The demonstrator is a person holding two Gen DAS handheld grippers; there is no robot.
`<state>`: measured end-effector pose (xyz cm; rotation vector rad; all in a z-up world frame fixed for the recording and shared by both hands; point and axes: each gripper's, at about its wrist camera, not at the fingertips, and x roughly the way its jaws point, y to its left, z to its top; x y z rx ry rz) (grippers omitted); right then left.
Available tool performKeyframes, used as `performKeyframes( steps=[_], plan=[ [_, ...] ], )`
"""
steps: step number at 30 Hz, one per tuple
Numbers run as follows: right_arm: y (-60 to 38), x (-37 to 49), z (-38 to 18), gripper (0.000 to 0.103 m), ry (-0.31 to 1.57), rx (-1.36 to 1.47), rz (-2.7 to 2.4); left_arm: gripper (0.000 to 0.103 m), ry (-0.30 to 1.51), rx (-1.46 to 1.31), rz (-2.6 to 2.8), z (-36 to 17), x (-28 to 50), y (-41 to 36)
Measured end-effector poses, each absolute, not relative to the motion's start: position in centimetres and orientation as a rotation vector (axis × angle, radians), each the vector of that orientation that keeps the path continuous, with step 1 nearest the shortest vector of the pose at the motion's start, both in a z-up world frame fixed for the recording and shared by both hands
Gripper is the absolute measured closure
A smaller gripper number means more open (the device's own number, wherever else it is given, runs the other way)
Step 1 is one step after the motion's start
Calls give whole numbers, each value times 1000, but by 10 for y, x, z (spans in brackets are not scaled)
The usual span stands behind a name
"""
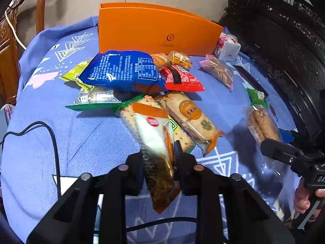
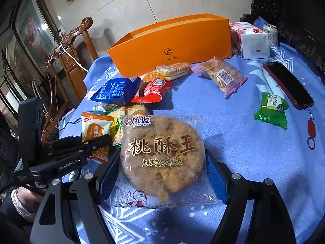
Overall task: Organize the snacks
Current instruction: 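Carry both held bags over the orange box and open both tools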
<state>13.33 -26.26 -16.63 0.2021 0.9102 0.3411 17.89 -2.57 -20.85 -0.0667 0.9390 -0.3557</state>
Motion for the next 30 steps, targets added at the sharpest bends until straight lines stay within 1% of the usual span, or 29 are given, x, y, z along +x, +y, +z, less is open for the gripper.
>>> performKeyframes(
  steps=[4, 11, 17, 24, 30],
  plan=[
    [-263, 132, -161, 24, 892, 198, 336, 85, 917, -82, -354, -200, 173, -19],
    [-262, 132, -148, 24, 859, 188, 334, 86, 864, -122, -353, -175, 170, -1],
    [-259, 145, -119, 24, 796, 172, 342, 86, 784, -130, -377, -131, 177, 8],
    [-258, 184, -63, 24, 636, 144, 341, 86, 700, -135, -397, -68, 228, 18],
    [-257, 261, -25, 24, 575, 139, 337, 86, 621, -95, -396, -19, 299, 13]
  ],
)
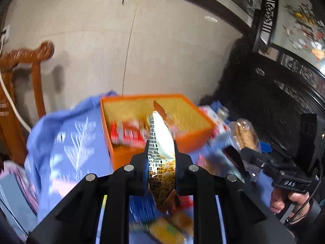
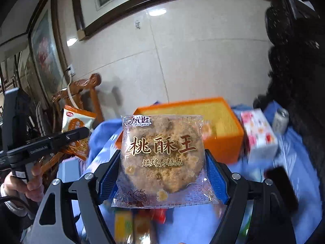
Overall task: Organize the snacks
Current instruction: 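Carry both held bags over the orange box and open both tools, then grasp the WEIDAN cracker pack with the left tool while the right grasps the rice cake pack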
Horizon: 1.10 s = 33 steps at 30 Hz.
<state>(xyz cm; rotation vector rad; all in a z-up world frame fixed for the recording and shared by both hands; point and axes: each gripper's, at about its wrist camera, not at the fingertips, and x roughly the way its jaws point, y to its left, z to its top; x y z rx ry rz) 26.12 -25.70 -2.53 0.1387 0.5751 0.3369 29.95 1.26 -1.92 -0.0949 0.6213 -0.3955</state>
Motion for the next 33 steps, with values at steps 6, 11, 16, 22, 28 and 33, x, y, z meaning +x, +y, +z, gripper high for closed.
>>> performKeyframes(
  steps=[6, 11, 16, 22, 28, 33],
  plan=[
    [-247, 343, -10, 24, 571, 115, 302, 86, 608, -75, -379, 6, 386, -2],
    [-245, 396, -9, 22, 567, 102, 256, 57, 624, -53, -332, 9, 446, -13],
    [-250, 379, 1, 5, 514, 106, 229, 4, 611, -124, -240, 6, 437, 4],
    [-238, 313, -11, 5, 563, 60, 302, 4, 641, -138, -250, -19, 379, 18],
    [-211, 237, -54, 5, 642, -74, 346, 4, 674, -166, -225, -58, 309, 30],
    [-199, 190, -95, 5, 727, -114, 367, 4, 715, -166, -228, -86, 255, 39]
  ],
)
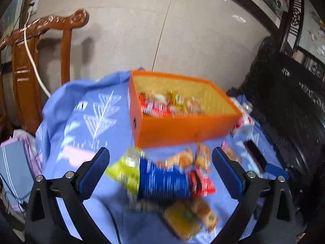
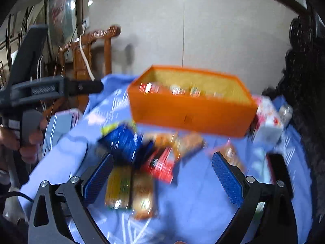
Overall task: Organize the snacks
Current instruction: 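Grasp the WEIDAN cracker pack with the left tool while the right grasps the rice cake pack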
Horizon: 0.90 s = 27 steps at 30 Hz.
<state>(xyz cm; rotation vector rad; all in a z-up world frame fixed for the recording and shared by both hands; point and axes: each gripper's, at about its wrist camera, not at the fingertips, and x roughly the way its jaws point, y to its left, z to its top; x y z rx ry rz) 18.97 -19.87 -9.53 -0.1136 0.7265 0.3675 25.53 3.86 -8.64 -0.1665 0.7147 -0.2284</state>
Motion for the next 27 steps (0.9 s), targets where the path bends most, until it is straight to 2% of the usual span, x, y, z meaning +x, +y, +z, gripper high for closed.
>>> performKeyframes(
  steps=[2, 6, 8, 13, 22, 25, 26, 27],
  plan=[
    [-197, 183, -118, 8, 786, -114, 360, 4, 728, -157, -213, -96, 240, 40],
    [-196, 194, -161, 28, 913, -125, 335, 4, 780, -187, -200, -119, 216, 48],
    [-193, 197, -173, 31, 944, -119, 349, 4, 801, -196, -197, -128, 206, 51],
    [-181, 202, -184, 33, 970, -135, 377, 4, 826, -185, -176, -141, 194, 55],
    [-165, 214, -195, 42, 1006, -180, 408, 4, 859, -179, -181, -150, 196, 48],
    [-164, 216, -200, 53, 1015, -178, 410, 4, 869, -166, -182, -154, 197, 44],
    [-164, 215, -201, 63, 1009, -196, 393, 4, 878, -165, -184, -157, 198, 42],
    [-164, 215, -199, 65, 1010, -206, 386, 4, 884, -164, -185, -159, 199, 41]
  ],
)
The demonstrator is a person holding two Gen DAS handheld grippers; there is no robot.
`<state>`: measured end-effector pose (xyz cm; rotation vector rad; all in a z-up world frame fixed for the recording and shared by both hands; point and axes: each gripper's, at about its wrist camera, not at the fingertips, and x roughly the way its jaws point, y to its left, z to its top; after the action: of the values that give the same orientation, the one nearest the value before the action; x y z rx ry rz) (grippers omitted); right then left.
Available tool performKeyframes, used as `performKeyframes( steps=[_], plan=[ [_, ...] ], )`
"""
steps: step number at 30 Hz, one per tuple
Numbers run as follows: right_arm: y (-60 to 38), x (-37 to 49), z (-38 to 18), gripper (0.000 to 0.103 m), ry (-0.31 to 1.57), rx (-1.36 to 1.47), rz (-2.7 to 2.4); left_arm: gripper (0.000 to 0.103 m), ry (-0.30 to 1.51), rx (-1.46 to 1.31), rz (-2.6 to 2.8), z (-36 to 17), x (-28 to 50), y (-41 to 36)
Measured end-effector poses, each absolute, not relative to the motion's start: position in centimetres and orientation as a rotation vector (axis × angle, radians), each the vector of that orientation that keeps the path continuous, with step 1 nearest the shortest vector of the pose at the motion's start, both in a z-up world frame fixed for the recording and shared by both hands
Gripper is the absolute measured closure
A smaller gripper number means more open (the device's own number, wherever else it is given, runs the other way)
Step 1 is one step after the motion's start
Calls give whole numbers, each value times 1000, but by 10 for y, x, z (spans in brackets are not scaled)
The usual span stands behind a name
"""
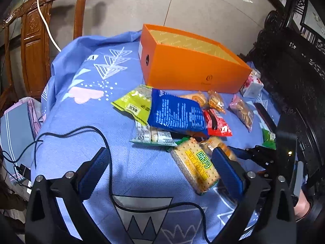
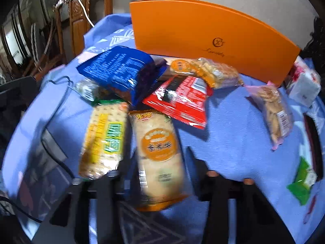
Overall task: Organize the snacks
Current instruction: 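Grasp the WEIDAN cracker pack with the left tool while the right grasps the rice cake pack, then lift both packs over the orange box and release them inside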
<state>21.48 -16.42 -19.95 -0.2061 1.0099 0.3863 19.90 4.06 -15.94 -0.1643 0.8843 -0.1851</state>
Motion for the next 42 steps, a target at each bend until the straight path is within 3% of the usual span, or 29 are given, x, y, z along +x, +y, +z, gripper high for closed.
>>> performKeyframes(
  steps=[20, 23, 25, 29, 31, 42],
  plan=[
    [-238, 166, -176, 67, 956, -13, 274, 5, 1057, -106, -222, -216, 220, -48],
    [-244, 162, -175, 67, 950, 14, 263, 13, 1071, -87, -193, -224, 224, -53],
    [-247, 163, -175, 67, 949, 28, 260, 28, 1061, -21, -164, -225, 223, -58],
    [-250, 161, -174, 67, 938, 40, 254, 42, 1038, 40, -135, -224, 218, -61],
    [-250, 159, -173, 67, 935, 44, 248, 55, 1025, 57, -139, -223, 214, -61],
    [-246, 146, -153, 67, 871, 62, 260, 57, 946, 16, -248, -200, 178, -47]
  ],
)
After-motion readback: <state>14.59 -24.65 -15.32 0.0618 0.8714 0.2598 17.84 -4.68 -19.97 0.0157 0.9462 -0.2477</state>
